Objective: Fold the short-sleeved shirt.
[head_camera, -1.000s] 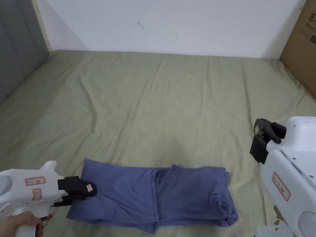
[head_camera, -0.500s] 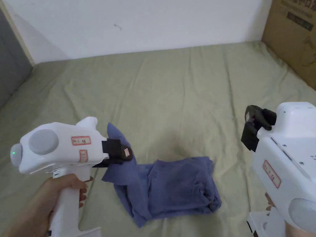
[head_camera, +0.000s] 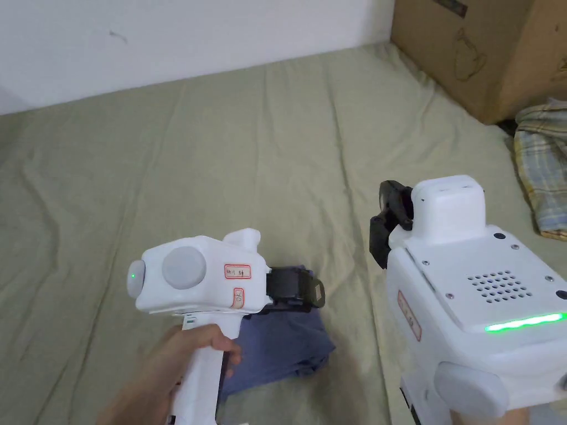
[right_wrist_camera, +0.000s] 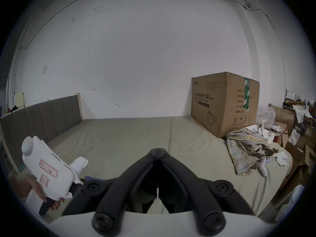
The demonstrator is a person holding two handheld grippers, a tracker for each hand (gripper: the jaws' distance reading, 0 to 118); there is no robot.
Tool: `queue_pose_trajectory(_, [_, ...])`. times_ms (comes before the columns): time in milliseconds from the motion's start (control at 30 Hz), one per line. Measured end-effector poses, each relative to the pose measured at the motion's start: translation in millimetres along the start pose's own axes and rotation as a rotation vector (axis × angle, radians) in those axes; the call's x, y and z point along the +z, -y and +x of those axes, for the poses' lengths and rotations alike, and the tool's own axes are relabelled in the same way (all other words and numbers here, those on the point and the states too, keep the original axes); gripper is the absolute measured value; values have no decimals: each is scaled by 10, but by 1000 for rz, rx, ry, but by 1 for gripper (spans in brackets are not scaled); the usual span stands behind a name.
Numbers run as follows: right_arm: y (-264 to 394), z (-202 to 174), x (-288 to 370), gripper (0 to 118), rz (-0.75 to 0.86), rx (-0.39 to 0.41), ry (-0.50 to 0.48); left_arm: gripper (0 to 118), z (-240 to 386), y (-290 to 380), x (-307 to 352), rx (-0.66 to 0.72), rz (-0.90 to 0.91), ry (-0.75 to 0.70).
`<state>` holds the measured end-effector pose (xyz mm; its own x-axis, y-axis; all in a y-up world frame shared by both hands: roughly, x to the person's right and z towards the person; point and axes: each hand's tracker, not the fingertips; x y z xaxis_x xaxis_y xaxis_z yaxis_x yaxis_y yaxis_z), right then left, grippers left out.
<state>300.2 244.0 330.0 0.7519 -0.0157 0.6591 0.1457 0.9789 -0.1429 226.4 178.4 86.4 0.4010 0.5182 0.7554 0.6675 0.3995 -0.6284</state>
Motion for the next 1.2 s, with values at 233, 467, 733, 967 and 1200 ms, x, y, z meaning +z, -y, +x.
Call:
queue_pose_trajectory(233, [59,8,-22,1,-20,-8,-6,54,-380,1,341,130,121,-30])
queue_pose_trajectory(467, [77,-48,-43,1,-31,-7,-23,0,-476,317,65,137,44,-51])
queue_pose_trajectory(733, [92,-27,-11,1,-38,15,-24,0,-170,369,-569,84,-67,-53])
queue_pose_trajectory(967, [110,61,-10,1,-52,-10,-2,0,97,322,-711,29,-82,-28])
queue_pose_trajectory(1200, [31,63,80,1,-46,-1,3,0,192,457,-715,0,-99,45])
